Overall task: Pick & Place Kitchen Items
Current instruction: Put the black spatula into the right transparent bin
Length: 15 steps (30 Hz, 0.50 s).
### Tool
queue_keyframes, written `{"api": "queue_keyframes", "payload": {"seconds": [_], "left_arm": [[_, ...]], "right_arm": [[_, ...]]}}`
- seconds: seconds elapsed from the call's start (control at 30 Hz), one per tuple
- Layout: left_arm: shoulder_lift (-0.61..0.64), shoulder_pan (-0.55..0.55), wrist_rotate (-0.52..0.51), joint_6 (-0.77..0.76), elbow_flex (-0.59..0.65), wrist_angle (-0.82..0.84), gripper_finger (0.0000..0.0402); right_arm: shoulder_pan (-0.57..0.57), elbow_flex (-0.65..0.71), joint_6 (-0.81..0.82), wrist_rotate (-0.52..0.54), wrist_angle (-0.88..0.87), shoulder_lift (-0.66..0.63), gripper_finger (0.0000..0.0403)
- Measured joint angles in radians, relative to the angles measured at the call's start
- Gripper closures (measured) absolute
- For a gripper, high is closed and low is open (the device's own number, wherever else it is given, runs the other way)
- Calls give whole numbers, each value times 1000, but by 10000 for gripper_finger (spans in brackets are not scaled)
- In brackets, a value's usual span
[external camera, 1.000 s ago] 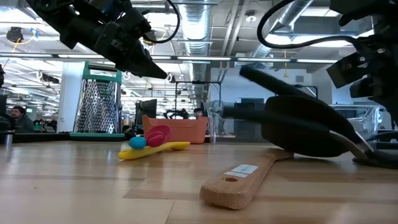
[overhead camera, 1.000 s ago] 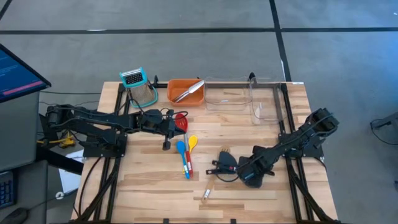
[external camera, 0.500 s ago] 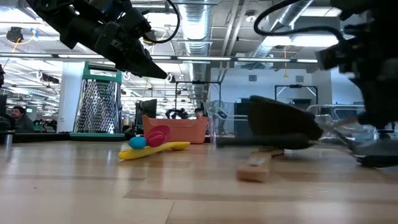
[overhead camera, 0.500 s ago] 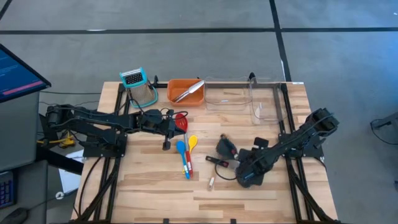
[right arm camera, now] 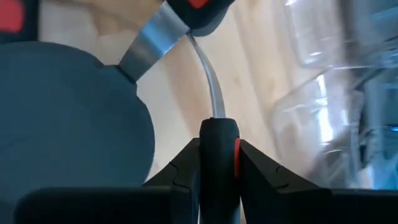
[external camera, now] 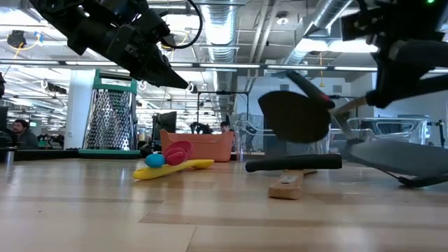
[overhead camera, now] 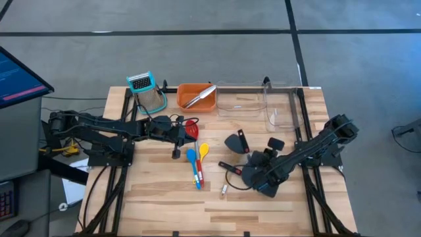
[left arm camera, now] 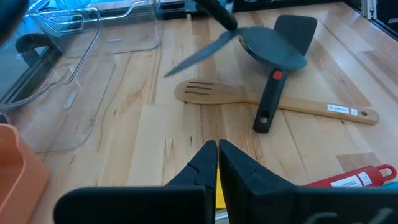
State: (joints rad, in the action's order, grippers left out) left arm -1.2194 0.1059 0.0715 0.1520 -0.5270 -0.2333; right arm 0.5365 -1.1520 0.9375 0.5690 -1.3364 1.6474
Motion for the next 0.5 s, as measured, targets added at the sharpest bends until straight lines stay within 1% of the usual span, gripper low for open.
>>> {"api": "queue_keyframes", "payload": {"seconds": [0.17,0.3,0.5], "left_arm": [[0,0,0,0,0,0,400],[0,0,0,0,0,0,400],[0,0,0,0,0,0,400]], "right_arm": [[-3,-26,44,104,-69,0,336],[-10,-27,56,166,-71,0,336],[-9,-27,55,286,-74,10,336]]}}
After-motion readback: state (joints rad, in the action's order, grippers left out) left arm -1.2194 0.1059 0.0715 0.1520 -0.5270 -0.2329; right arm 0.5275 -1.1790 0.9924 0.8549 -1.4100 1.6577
